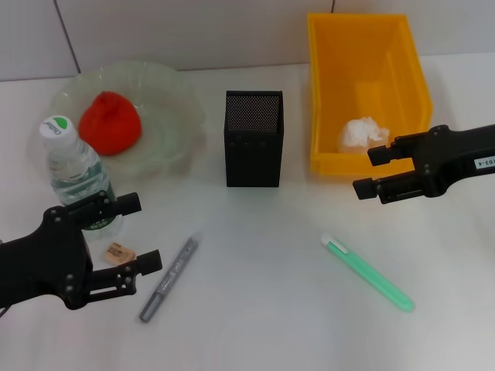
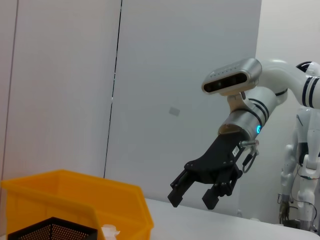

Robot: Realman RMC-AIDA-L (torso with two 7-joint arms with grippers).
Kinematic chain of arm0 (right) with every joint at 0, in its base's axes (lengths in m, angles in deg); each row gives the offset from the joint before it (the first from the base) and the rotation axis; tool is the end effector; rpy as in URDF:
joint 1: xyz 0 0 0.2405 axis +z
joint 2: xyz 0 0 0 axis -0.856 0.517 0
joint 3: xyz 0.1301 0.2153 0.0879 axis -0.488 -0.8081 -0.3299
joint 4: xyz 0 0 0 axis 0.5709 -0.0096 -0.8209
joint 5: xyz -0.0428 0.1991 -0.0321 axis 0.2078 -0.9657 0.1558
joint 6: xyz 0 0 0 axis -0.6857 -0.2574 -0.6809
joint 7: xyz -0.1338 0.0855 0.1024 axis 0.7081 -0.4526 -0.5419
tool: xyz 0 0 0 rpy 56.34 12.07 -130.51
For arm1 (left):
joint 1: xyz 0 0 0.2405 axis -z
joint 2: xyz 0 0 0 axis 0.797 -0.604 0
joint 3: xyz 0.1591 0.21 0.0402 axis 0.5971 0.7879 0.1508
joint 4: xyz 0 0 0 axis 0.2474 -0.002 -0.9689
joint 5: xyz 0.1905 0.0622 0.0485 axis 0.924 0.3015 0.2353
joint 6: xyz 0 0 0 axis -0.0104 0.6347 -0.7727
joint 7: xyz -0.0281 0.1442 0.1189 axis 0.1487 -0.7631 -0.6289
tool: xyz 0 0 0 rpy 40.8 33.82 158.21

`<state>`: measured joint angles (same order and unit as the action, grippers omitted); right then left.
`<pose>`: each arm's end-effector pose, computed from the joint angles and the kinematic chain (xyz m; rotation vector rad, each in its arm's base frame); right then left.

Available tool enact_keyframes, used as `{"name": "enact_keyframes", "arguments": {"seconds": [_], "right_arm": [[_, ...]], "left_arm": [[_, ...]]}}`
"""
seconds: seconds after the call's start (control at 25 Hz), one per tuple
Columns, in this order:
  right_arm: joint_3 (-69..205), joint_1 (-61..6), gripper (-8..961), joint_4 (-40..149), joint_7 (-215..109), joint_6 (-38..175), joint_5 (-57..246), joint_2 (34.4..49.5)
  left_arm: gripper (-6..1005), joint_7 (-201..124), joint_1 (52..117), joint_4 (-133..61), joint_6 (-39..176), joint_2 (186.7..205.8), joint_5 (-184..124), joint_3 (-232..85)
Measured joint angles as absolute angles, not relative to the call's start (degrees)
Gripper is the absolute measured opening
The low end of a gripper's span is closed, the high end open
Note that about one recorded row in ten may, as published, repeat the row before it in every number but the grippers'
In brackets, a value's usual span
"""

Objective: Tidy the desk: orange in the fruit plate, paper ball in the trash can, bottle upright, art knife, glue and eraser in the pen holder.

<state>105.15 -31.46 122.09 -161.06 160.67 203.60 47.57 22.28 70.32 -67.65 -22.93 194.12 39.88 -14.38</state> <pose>0.2275 0.3439 0.0262 -2.7619 0.7793 0.3345 -0.2527 0.2764 -0.0198 -2.7079 -0.3146 -1.0601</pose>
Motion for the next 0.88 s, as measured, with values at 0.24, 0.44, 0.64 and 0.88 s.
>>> {"name": "enact_keyframes", "arguments": {"seconds": [0.24,0.44,0.64,0.88], "right_arm": [[105.30,-27.79,766,124.75,-165.24,163.18,209.39,46.80],[107.42,-24.25,766,124.71,-168.65,165.14,217.30,46.28],[109.79,-22.01,766,125.45,-170.74,165.23,223.34,46.64],[114.93,-18.94,767,125.03,-174.04,165.49,231.11,46.49]], "left_arm": [[848,22.29,70.55,-67.66,-22.09,194.54,39.88,-13.97],[848,22.12,70.61,-67.66,-21.83,194.66,39.88,-13.96],[849,22.05,70.96,-67.49,-21.48,194.71,39.88,-13.96],[849,22.04,71.34,-67.38,-21.11,194.81,39.88,-13.93]]}}
